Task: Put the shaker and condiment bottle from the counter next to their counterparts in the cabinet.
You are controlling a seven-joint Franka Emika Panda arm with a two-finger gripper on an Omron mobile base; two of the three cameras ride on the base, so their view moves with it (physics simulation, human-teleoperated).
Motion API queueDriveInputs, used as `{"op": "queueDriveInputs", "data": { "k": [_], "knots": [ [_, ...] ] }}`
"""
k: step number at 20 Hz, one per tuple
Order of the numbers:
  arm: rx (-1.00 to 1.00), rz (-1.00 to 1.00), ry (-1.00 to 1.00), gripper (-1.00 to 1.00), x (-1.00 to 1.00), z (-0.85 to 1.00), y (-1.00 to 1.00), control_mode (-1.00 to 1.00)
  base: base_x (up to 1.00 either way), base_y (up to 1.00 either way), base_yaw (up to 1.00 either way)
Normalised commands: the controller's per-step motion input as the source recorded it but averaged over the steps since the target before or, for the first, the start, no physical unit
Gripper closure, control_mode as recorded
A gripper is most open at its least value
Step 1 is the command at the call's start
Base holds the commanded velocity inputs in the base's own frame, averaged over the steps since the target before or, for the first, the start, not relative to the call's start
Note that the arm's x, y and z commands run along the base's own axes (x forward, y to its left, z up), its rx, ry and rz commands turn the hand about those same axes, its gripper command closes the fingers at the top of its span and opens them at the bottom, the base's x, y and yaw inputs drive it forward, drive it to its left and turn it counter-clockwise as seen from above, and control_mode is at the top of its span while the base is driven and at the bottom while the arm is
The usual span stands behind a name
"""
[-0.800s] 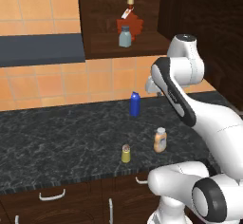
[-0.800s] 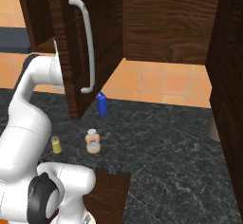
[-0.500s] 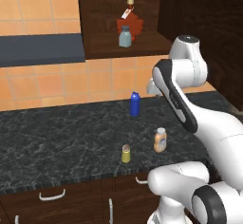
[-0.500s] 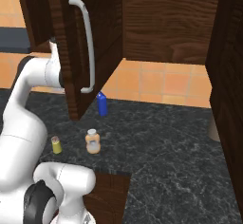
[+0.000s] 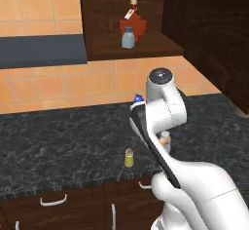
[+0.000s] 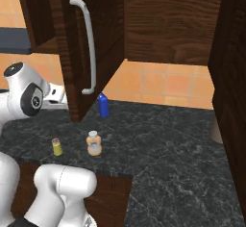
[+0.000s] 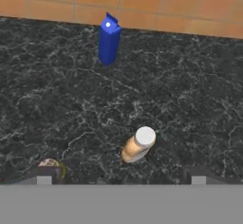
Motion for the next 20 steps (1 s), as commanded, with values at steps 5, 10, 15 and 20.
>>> {"op": "queueDriveInputs", "data": {
  "k": [5,10,15,20],
  "knots": [
    [-0.12,-0.27,-0.3,-1.0,-0.2,-0.75,0.71,-1.0,0.0,0.0,0.0],
    [-0.06,-0.16,-0.27,-1.0,-0.03,-0.6,0.61,-1.0,0.0,0.0,0.0],
    [0.0,-0.01,-0.33,-1.0,0.0,-0.66,0.35,-1.0,0.0,0.0,0.0],
    [0.04,-0.01,-0.09,-1.0,0.01,-0.53,0.35,-1.0,0.0,0.0,0.0]
  ]
}}
